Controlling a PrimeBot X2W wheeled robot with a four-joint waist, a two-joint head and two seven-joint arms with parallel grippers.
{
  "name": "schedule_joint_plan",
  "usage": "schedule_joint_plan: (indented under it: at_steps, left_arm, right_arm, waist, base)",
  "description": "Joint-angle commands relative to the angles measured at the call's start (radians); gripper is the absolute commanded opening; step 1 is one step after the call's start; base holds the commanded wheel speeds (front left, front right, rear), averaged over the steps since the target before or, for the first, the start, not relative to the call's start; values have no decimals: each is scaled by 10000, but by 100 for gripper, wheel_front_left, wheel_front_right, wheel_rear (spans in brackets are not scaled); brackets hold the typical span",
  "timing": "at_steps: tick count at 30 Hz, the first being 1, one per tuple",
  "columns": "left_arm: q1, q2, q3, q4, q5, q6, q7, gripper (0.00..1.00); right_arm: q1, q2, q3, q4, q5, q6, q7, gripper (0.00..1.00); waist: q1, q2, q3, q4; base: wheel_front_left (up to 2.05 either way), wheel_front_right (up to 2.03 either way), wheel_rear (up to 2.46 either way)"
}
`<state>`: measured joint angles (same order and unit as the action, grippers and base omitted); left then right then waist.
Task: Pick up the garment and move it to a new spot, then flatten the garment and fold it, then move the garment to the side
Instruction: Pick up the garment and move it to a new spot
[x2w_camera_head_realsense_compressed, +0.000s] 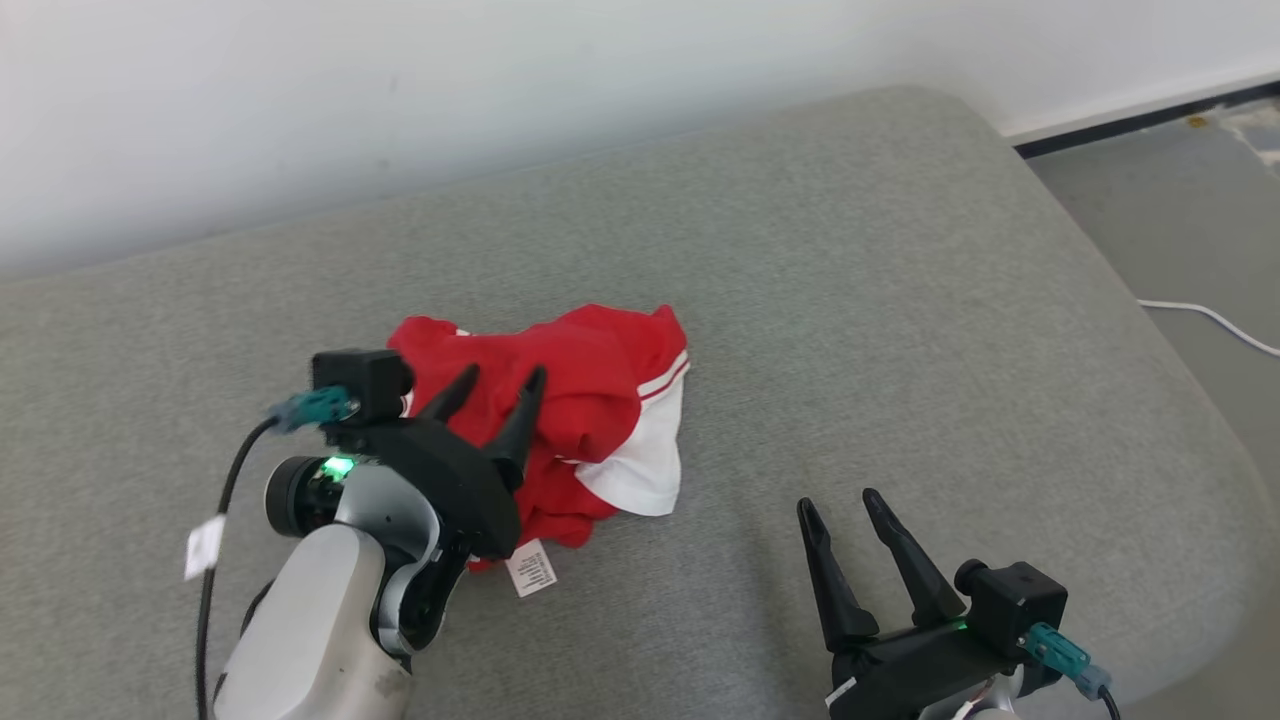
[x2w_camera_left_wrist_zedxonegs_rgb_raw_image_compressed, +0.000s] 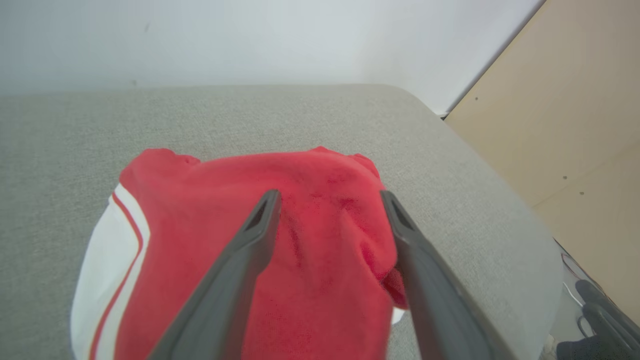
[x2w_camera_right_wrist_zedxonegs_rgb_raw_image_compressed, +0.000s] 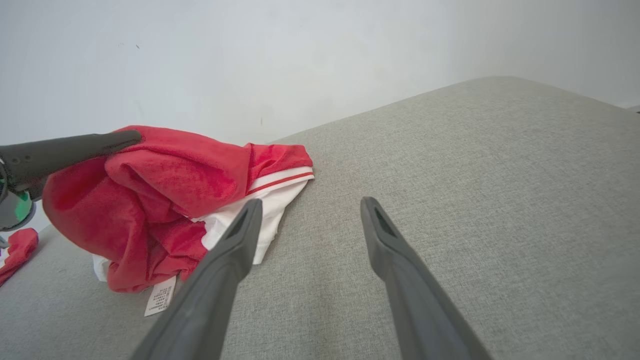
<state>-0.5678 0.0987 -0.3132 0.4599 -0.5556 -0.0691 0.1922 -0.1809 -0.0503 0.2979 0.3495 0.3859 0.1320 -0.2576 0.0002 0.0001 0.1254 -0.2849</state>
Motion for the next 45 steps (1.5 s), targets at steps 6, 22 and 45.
schedule_joint_plan:
  at_steps: [6, 22, 45]
  left_arm:
    - [876, -310, 464, -343, -95, 434, -2731, 100]
    - [4400, 584, 1588, -2518, 1007, 621, -4578, 100]
    - [6714, 26, 2736, -3335, 2060, 186, -4570, 100]
  right_arm:
    - [321, -3, -386, 66, -114, -23, -62, 100]
    - [1366, -139, -2012, -739, -900, -23, 520, 100]
    - [1925, -179, -2332, -1190, -1193, -23, 954, 100]
  waist:
    - [-2, -1, -649, 1217]
    - [-2, -1, -1478, 2834]
    - [-2, -1, -1710, 2840]
  base:
    - [0, 0, 0]
    - [0, 0, 0]
    - [0, 0, 0]
